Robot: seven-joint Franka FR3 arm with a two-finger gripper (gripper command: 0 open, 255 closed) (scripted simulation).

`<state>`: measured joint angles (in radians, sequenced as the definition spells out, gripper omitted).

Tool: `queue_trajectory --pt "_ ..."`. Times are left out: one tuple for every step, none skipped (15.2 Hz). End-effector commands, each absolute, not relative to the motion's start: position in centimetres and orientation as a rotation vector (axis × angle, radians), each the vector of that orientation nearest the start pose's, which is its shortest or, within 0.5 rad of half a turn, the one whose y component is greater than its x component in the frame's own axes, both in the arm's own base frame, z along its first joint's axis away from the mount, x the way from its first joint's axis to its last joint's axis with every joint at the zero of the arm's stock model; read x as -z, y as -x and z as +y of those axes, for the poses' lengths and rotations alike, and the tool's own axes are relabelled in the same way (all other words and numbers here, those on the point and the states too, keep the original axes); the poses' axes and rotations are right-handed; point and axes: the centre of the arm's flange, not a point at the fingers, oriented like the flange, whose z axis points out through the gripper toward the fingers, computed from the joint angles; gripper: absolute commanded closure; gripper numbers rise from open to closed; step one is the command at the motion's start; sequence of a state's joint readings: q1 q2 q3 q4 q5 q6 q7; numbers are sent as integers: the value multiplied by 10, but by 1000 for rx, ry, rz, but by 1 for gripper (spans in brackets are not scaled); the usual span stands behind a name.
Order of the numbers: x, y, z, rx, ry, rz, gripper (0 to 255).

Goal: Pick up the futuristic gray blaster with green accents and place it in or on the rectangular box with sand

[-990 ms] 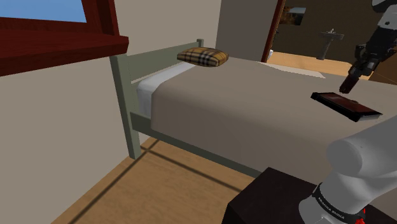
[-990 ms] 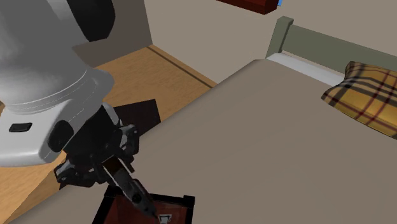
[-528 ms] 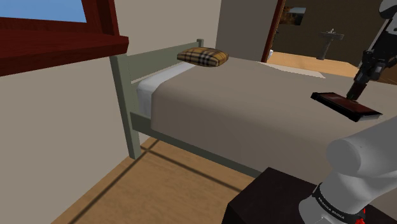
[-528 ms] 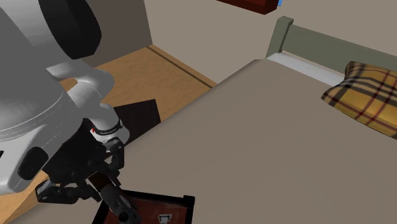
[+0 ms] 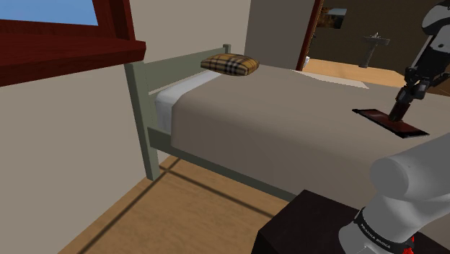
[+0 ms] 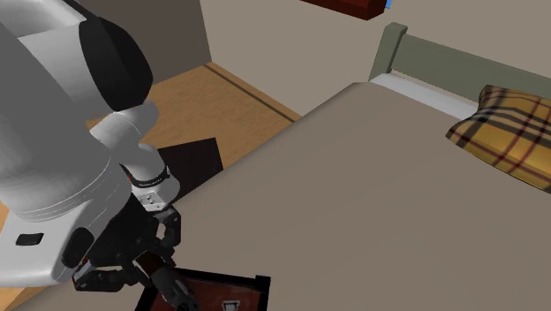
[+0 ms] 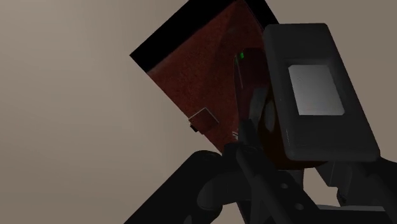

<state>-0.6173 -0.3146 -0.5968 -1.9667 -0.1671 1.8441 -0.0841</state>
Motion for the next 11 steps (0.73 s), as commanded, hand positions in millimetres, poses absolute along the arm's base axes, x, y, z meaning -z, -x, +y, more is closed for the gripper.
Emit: queue_trajectory --pt "-579 -128 -478 191 2750 1658 255" --pt "-574 -128 -478 191 2750 1658 255" --pt "-568 -128 -478 191 2750 1658 255" --pt "-563 -128 -478 191 2750 1658 255" --pt "-558 -128 -478 191 2750 1658 255" --pt "-553 -128 -478 191 2750 1658 255" --pt "-549 -128 -478 191 2750 1658 255" --pt "-549 -128 -478 191 2750 1658 255" --pt "-549 -128 -478 191 2750 1658 255" --pt "-549 -128 -478 191 2750 1658 255" --pt "-549 -128 -478 191 2750 1658 255"
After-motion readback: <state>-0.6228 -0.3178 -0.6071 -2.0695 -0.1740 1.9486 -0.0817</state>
